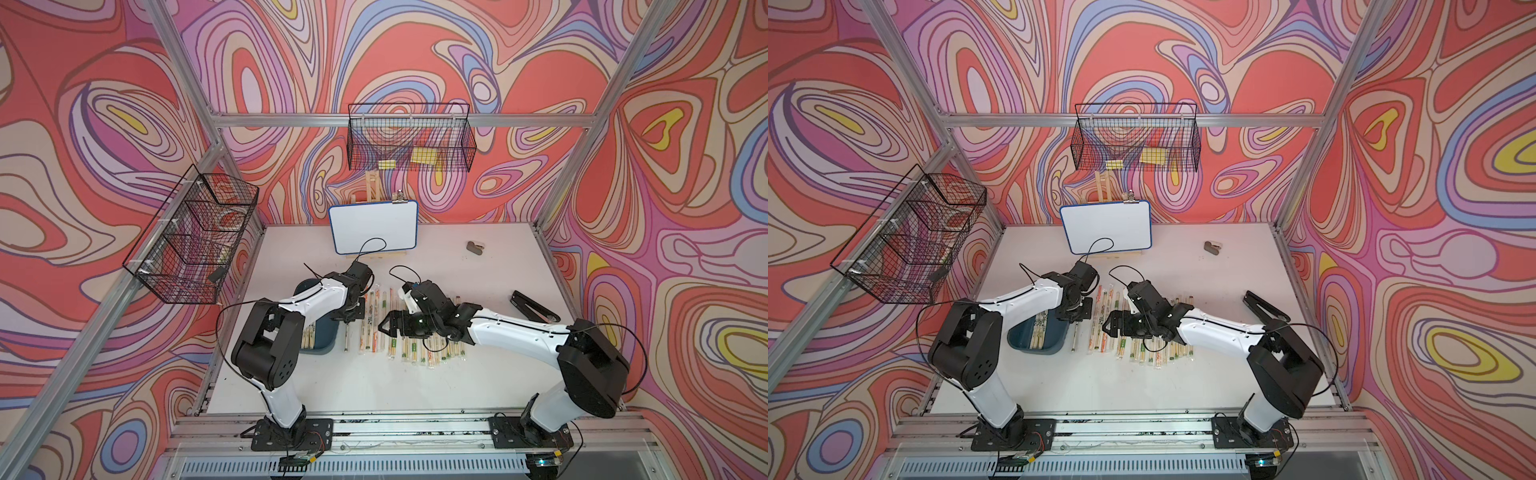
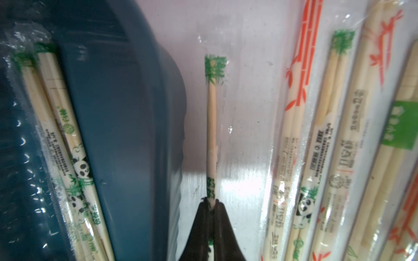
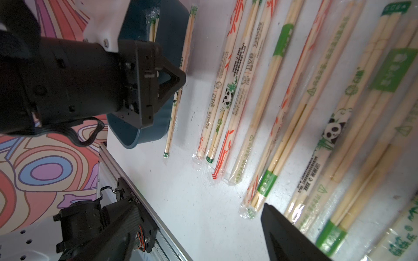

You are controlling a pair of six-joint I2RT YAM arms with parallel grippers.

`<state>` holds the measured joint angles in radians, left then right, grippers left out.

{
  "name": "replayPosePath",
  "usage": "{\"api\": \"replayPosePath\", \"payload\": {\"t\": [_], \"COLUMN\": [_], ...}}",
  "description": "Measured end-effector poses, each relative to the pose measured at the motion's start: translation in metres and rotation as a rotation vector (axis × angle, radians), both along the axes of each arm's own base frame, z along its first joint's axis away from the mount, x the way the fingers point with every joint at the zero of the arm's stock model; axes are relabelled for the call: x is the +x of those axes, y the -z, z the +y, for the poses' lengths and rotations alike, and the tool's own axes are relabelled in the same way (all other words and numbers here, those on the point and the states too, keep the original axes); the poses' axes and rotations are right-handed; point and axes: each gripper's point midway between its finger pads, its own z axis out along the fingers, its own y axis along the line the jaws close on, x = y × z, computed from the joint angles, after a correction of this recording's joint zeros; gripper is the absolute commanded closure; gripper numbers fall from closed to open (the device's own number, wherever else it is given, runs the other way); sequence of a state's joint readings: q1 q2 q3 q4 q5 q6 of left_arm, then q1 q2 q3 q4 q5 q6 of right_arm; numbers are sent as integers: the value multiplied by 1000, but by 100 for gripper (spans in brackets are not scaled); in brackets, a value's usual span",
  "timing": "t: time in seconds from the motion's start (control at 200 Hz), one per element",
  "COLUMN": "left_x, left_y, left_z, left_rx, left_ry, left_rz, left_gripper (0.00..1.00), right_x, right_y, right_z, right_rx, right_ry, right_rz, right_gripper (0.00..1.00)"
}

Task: Take the paired disposable chopsticks out of the storage box
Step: Move the storage box to the center of the board, then place the paired disposable chopsticks at the center of the board.

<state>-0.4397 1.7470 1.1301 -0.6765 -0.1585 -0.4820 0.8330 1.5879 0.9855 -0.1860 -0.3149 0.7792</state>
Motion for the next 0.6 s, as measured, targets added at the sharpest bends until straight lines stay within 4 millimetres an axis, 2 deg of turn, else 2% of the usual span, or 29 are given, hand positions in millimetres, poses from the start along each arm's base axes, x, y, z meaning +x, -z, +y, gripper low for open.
{"api": "replayPosePath", "payload": {"t": [0.335, 0.601], "left_x": [12, 12], "left_y": [-8, 7], "left_z": [-19, -23], "left_rx": [-51, -48], "left_ry": [27, 34], "left_rz": [-28, 7], "left_gripper": [100, 100], "right_x": [0, 0], "right_y": [0, 0], "right_z": [0, 0], "right_rx": [0, -1], "right_ry": [0, 0], "right_rz": [0, 0], "right_gripper": [10, 10]}}
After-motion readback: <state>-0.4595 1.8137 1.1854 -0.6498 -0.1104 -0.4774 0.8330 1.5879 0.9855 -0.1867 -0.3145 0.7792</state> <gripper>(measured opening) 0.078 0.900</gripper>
